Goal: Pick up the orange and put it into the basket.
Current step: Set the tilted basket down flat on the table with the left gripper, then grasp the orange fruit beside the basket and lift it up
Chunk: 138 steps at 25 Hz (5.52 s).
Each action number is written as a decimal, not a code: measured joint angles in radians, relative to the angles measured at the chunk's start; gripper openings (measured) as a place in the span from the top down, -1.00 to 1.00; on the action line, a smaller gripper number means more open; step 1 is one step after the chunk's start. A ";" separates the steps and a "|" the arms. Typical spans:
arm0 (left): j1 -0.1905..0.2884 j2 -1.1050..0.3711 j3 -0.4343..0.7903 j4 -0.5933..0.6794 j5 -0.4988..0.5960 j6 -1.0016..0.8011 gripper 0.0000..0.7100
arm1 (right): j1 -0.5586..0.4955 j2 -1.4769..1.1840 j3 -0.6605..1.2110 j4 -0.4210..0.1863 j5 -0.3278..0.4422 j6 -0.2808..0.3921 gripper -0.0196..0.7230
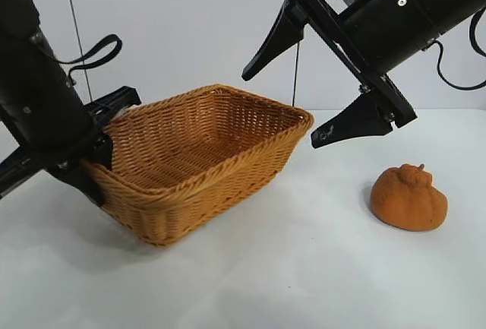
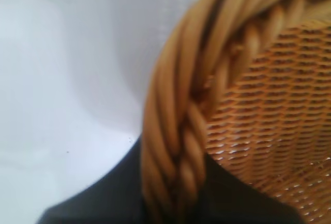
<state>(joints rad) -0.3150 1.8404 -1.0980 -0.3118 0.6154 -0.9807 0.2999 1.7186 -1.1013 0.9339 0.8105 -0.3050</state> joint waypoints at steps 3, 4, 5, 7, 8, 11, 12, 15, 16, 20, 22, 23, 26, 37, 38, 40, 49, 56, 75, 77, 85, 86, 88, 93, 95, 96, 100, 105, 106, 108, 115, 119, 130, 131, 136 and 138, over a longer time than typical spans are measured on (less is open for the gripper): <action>0.048 0.000 -0.023 -0.034 0.025 0.127 0.76 | 0.000 0.000 0.000 0.000 0.000 0.000 -0.92; 0.059 0.000 -0.027 -0.038 0.035 0.156 0.76 | 0.000 0.000 0.000 0.000 0.000 0.000 -0.92; 0.072 0.000 -0.034 -0.039 0.049 0.188 0.76 | 0.000 0.000 0.000 0.000 0.000 0.000 -0.92; 0.095 0.005 -0.050 -0.037 0.082 0.259 0.76 | 0.000 0.000 0.000 0.000 0.000 0.000 -0.92; 0.102 0.011 -0.061 -0.037 0.099 0.289 0.76 | 0.000 0.000 0.000 0.000 0.000 0.000 -0.92; 0.111 0.044 -0.126 -0.037 0.172 0.397 0.76 | 0.000 0.000 0.000 0.000 0.000 0.000 -0.92; 0.110 0.057 -0.148 -0.037 0.192 0.436 0.76 | 0.000 0.000 0.000 0.000 0.000 0.000 -0.92; 0.110 0.092 -0.220 -0.037 0.256 0.547 0.76 | 0.000 0.000 0.000 0.000 0.000 0.000 -0.92; 0.110 0.102 -0.243 -0.037 0.280 0.591 0.76 | 0.000 0.000 0.000 0.000 0.000 0.000 -0.92; 0.110 0.127 -0.283 -0.037 0.347 0.725 0.76 | 0.000 0.000 0.000 0.000 0.000 0.000 -0.92; 0.110 0.135 -0.285 -0.034 0.356 0.766 0.76 | 0.000 0.000 0.000 0.000 0.000 0.000 -0.92; 0.110 0.140 -0.286 -0.034 0.357 0.786 0.76 | 0.000 0.000 0.000 0.000 0.001 0.000 -0.92; 0.110 0.164 -0.287 -0.040 0.358 0.817 0.76 | 0.000 0.000 0.000 0.000 0.001 0.000 -0.92; 0.110 0.250 -0.288 -0.080 0.303 0.886 0.76 | 0.000 0.000 0.000 0.000 0.008 0.000 -0.92; 0.110 0.252 -0.288 -0.082 0.302 0.887 0.76 | 0.000 0.000 0.000 0.000 0.008 0.000 -0.92; 0.110 0.253 -0.288 -0.085 0.298 0.890 0.76 | 0.000 0.000 0.000 0.000 0.008 0.000 -0.92; 0.110 0.252 -0.288 -0.101 0.301 0.891 -0.62 | 0.000 0.000 0.000 0.000 0.008 0.000 -0.92; 0.110 0.203 -0.314 -0.083 0.346 0.912 -0.77 | 0.000 0.000 0.000 0.000 0.008 0.000 -0.92; 0.266 0.096 -0.512 0.364 0.596 0.904 -0.77 | 0.000 0.000 0.000 0.000 0.012 0.000 -0.92; 0.271 0.094 -0.512 0.367 0.596 0.904 -0.77 | 0.000 0.000 0.000 0.000 0.012 0.000 -0.92; 0.272 0.002 -0.508 0.367 0.596 0.904 -0.77 | 0.000 0.000 0.000 0.000 0.020 0.000 -0.92; 0.272 -0.028 -0.498 0.367 0.596 0.904 -0.77 | 0.000 0.000 0.000 0.000 0.020 0.000 -0.92; 0.272 -0.094 -0.462 0.367 0.596 0.904 -0.77 | 0.000 0.000 0.000 0.000 0.020 0.000 -0.92; 0.272 -0.296 -0.278 0.367 0.596 0.905 -0.77 | 0.000 0.000 0.000 0.000 0.023 0.000 -0.92; 0.272 -0.394 -0.172 0.367 0.597 0.905 -0.77 | 0.000 0.000 0.000 0.000 0.023 0.000 -0.92; 0.272 -0.447 -0.116 0.367 0.597 0.905 -0.76 | 0.000 0.000 0.000 0.000 0.023 0.000 -0.92; 0.272 -0.656 0.098 0.367 0.601 0.904 -0.74 | 0.000 0.000 0.000 0.000 0.023 0.000 -0.92; 0.272 -0.904 0.314 0.367 0.580 0.897 -0.74 | 0.000 0.000 0.000 0.000 0.026 0.000 -0.92; 0.272 -0.947 0.347 0.367 0.571 0.896 -0.74 | 0.000 0.000 0.000 0.000 0.027 0.000 -0.92; 0.272 -1.039 0.417 0.367 0.544 0.895 -0.74 | 0.000 0.000 0.000 0.000 0.027 0.000 -0.92; 0.272 -1.338 0.585 0.312 0.460 0.898 -0.73 | 0.000 -0.012 0.000 -0.001 0.027 0.000 -0.92; 0.272 -1.437 0.586 0.312 0.452 0.901 -0.73 | 0.000 -0.027 -0.009 -0.002 0.038 0.000 -0.92; 0.272 -1.764 0.592 0.303 0.450 0.901 -0.73 | 0.000 -0.035 -0.159 -0.202 0.092 0.105 -0.92; 0.272 -1.794 0.592 0.303 0.450 0.901 -0.73 | 0.000 -0.035 -0.171 -0.245 0.100 0.128 -0.92; 0.272 -1.844 0.592 0.302 0.450 0.901 -0.73 | 0.000 -0.035 -0.207 -0.470 0.140 0.240 -0.92; 0.272 -1.844 0.592 0.302 0.450 0.901 -0.73 | 0.000 -0.034 -0.215 -0.567 0.154 0.275 -0.92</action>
<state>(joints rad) -0.0426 -0.0041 -0.5058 -0.0095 1.0649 -0.0794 0.2999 1.6843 -1.3160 0.3666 0.9645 -0.0301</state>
